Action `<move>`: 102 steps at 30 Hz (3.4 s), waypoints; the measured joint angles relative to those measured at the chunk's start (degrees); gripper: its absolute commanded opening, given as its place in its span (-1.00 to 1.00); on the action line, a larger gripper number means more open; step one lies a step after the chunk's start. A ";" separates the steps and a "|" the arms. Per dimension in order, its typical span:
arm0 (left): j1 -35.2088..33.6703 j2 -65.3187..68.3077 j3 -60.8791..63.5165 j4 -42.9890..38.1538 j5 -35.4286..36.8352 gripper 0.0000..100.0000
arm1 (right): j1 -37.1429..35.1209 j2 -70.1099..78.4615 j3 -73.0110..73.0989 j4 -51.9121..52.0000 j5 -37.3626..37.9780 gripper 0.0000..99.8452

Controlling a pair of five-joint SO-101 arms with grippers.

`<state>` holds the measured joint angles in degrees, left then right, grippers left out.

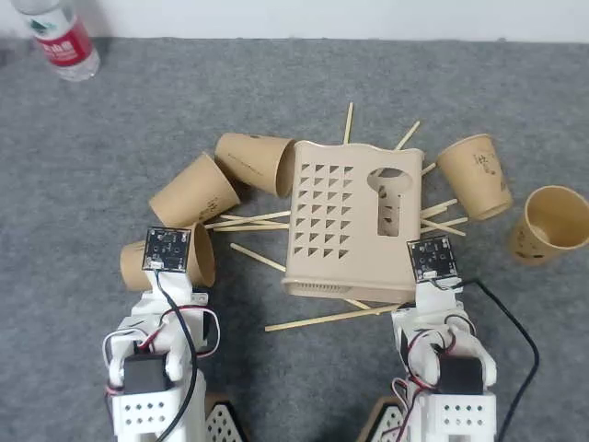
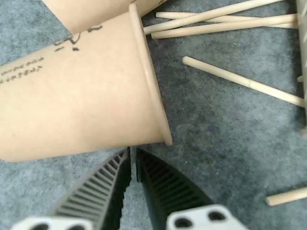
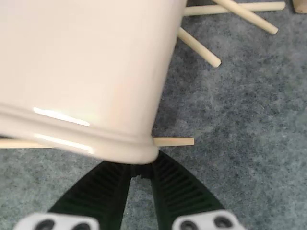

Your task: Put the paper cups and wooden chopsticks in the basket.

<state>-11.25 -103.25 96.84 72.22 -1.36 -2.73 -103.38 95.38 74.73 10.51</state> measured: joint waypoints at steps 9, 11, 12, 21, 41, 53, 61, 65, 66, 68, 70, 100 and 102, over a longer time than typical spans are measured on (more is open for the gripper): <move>2.37 0.00 0.00 0.00 0.00 -0.97 | 0.00 0.00 0.00 0.00 0.00 -0.98; 4.31 0.00 0.00 0.00 0.00 -0.97 | -0.09 0.00 0.00 0.00 0.00 -0.98; 5.36 0.00 0.00 0.00 0.00 -0.97 | -0.79 0.00 0.00 0.00 0.00 -0.98; 14.24 0.00 0.00 0.00 -0.18 -0.97 | -5.01 0.00 0.00 -0.88 0.18 -0.98; 4.84 0.00 -1.85 -0.70 -4.22 -0.97 | 5.98 -0.09 -16.97 -0.79 22.42 -0.76; 4.75 0.00 -20.66 -1.32 -4.48 -0.97 | 5.80 -0.88 -31.03 2.11 22.95 -0.76; 4.66 0.00 -27.78 -3.78 -3.87 -0.88 | 5.80 7.21 -36.04 -3.60 21.54 -0.76; 4.66 0.00 -22.33 -9.41 0.97 -0.76 | 5.19 21.27 -45.36 -4.84 16.44 -0.76; 4.66 0.00 -20.92 -11.08 2.55 -0.75 | 4.40 25.76 -48.62 -4.57 16.00 -0.76; 4.66 0.00 -19.96 -13.10 5.63 -0.75 | 2.37 34.64 -55.74 -2.64 15.38 -0.76; 4.75 0.00 -19.96 -13.89 7.56 -0.75 | 0.53 43.43 -63.12 0.00 15.03 -0.76; 9.85 54.42 -43.69 -11.25 12.13 -0.51 | -5.98 134.95 -142.15 22.42 7.91 -0.53; 8.62 53.80 -41.58 -12.84 13.19 -0.51 | -5.98 136.26 -144.26 23.30 7.91 -0.56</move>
<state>-2.64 -49.45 55.25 59.38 11.82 -8.70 32.88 -48.88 98.02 18.42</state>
